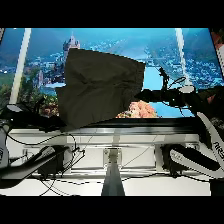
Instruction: Fold the clothes and pants, and hang the long-sleeved shirts on hangers.
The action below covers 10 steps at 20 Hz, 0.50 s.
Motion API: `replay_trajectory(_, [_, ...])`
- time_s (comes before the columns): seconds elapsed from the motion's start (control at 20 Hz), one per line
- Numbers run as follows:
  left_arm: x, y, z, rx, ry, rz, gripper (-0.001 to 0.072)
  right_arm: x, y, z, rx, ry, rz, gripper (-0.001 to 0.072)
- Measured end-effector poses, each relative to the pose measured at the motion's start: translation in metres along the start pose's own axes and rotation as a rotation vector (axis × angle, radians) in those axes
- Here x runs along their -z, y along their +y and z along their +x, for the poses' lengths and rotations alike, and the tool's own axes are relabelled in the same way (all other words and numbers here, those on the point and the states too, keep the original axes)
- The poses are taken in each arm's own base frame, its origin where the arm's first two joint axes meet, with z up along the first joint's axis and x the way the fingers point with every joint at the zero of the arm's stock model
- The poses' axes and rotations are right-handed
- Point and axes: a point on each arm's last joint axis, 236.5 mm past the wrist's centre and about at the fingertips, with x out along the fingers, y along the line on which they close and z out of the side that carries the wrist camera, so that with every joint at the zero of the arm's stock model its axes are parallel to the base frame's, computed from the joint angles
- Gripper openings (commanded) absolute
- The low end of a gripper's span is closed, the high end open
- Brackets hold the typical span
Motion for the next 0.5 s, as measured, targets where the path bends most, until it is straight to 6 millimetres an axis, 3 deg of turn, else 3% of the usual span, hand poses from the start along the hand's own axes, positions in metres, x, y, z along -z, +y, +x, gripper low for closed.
replay_trajectory(0.15, [-0.005, 0.003, 0.004, 0.004, -0.010, 0.014, 0.0243, 0.000, 0.000, 0.000, -0.001, 0.000, 0.000, 0.0024])
replay_trajectory(0.3, [-0.012, 0.001, 0.005, 0.018, -0.031, 0.030, 0.0204, 0.000, 0.000, 0.000, 0.000, 0.000, 0.001, 0.0025])
replay_trajectory(0.35, [-0.015, -0.002, 0.005, 0.031, -0.046, 0.039, 0.0021, 0.000, 0.000, 0.000, -0.001, 0.001, 0.001, 0.0025])
replay_trajectory(0.5, [-0.025, -0.019, 0.004, 0.103, -0.090, 0.074, 0.0012, 0.003, 0.006, -0.001, -0.020, 0.020, -0.013, 0.0024])
